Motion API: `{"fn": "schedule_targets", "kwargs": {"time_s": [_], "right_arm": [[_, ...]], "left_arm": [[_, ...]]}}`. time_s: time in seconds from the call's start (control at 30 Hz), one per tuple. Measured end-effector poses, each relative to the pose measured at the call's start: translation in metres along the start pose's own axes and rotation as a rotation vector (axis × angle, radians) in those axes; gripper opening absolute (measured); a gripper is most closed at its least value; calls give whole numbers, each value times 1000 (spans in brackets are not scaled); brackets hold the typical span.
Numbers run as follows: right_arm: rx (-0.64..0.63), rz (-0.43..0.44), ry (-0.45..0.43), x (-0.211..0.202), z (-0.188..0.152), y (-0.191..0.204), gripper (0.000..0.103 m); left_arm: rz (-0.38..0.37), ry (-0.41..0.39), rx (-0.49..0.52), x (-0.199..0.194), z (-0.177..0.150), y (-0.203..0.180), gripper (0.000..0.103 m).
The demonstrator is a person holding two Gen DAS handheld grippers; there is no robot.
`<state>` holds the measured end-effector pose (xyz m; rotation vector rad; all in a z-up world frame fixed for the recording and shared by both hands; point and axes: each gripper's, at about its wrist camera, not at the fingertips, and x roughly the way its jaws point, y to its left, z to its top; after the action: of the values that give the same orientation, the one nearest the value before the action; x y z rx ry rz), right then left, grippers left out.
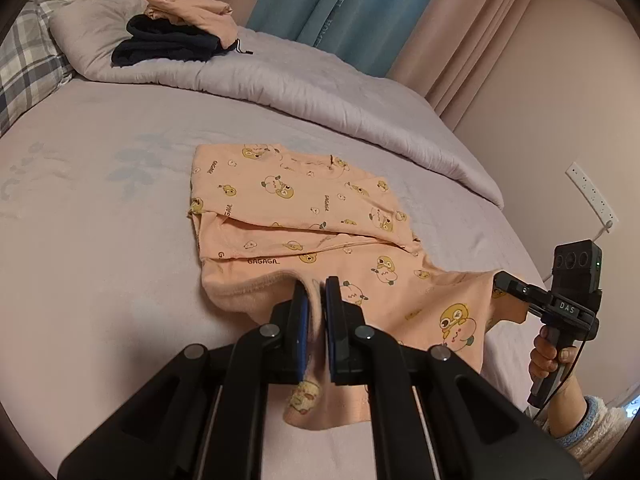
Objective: Fold small clothes
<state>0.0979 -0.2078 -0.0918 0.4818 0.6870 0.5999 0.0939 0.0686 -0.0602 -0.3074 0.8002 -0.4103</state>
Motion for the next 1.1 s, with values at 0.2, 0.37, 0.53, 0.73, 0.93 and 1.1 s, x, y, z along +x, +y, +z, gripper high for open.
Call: {"fn": "schedule_targets", "kwargs": {"time_s": [0.2, 0.37, 0.53, 0.73, 0.93, 1.1], "right_arm": [[10, 9, 8, 1, -1, -5, 6], [39, 25, -4, 1, 3, -9, 6], [50, 31, -15, 3, 9, -11, 6], [56, 31, -11, 6, 10, -14, 6], [64, 67, -41, 10, 22, -15, 6], [84, 80, -106, 10, 43, -18, 6]], "left_arm": [[-26, 3, -9, 5, 2, 1, 6], [-119, -4, -79, 10, 7, 6, 4], [-166, -21, -111, 12, 14, 8, 4], [-198, -13, -146, 19, 17, 14, 3], [-287, -61, -226, 17, 29, 24, 2], [-313, -150, -276, 11, 54, 33, 2]]}}
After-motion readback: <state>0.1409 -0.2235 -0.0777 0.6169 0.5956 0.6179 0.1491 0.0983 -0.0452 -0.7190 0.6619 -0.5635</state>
